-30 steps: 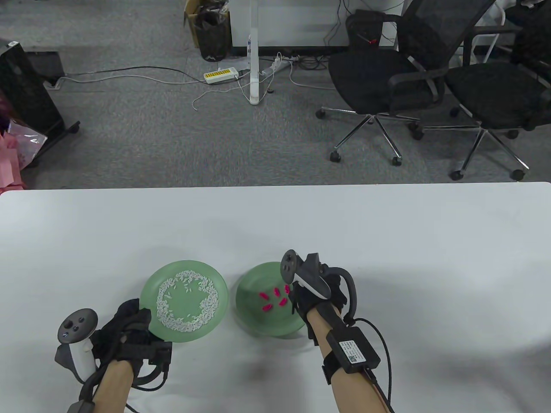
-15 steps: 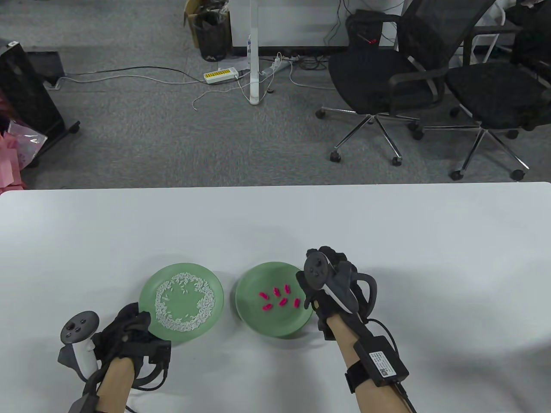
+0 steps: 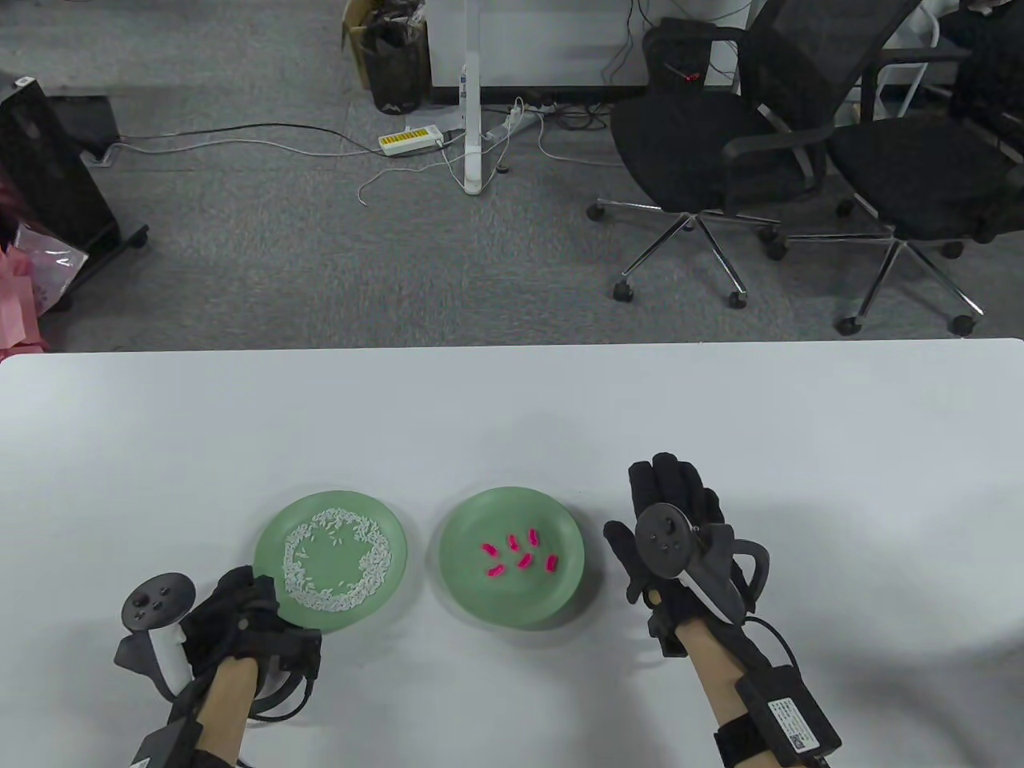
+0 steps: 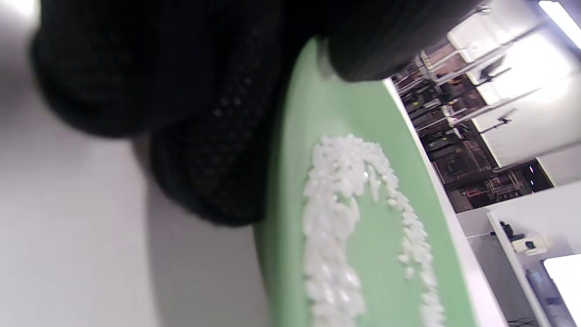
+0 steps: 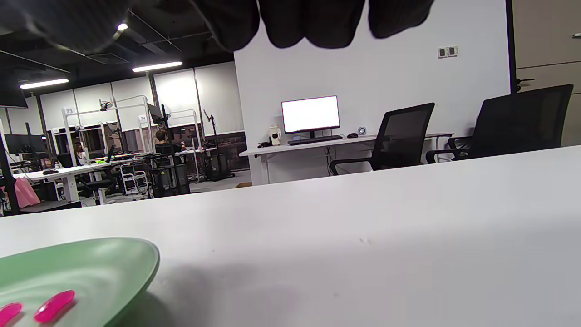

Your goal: Pick gummy candy with hand pinch into plate

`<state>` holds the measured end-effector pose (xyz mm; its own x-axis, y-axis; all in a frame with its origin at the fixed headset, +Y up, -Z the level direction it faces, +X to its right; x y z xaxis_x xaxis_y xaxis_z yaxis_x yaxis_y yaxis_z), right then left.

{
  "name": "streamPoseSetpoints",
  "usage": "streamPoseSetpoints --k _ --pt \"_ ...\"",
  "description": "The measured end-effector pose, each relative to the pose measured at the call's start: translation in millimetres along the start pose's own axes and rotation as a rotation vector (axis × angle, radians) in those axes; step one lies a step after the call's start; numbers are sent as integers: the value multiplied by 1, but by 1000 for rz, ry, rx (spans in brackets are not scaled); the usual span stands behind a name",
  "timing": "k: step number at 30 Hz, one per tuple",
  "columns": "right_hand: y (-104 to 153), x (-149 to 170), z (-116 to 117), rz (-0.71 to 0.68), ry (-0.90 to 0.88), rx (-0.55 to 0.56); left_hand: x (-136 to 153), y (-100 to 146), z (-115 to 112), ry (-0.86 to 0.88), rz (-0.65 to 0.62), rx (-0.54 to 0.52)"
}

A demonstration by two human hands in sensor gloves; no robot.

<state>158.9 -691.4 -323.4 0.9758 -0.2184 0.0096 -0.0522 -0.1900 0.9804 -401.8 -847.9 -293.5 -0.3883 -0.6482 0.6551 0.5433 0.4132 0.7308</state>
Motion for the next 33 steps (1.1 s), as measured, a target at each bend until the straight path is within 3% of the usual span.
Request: streamPoseSetpoints --k 7,9,10,14,18,23,33 --pt "9 9 9 -17 8 4 -49 36 5 -584 -159 -135" --pt "12 11 13 -22 16 1 -71 64 5 -710 -265 -228" --pt "14 12 16 -27 28 -6 -91 94 6 -754 -344 -263" --pt "22 14 23 -55 60 -12 -132 157 -8 -679 -712 -206" --pt "26 14 27 -74 113 -32 -152 188 -20 -720 -869 -256" --pt "27 13 34 -81 122 -47 -158 191 -30 -771 -912 -286" --pt "28 10 39 -79 194 -48 -150 168 -42 -791 -941 -290"
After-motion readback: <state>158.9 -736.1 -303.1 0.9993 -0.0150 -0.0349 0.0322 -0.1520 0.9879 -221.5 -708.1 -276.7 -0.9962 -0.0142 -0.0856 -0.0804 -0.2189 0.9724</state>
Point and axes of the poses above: the tracker on the back of each hand, its own x axis roughly to the little-finger side, its own y axis roughly from the fingertips to the wrist, z = x × y, the point moved 1 cm from there along -y, roughly from the wrist to the fingertips, and after that the axes turned 2 degrees about -y, right-handed, at the moved point
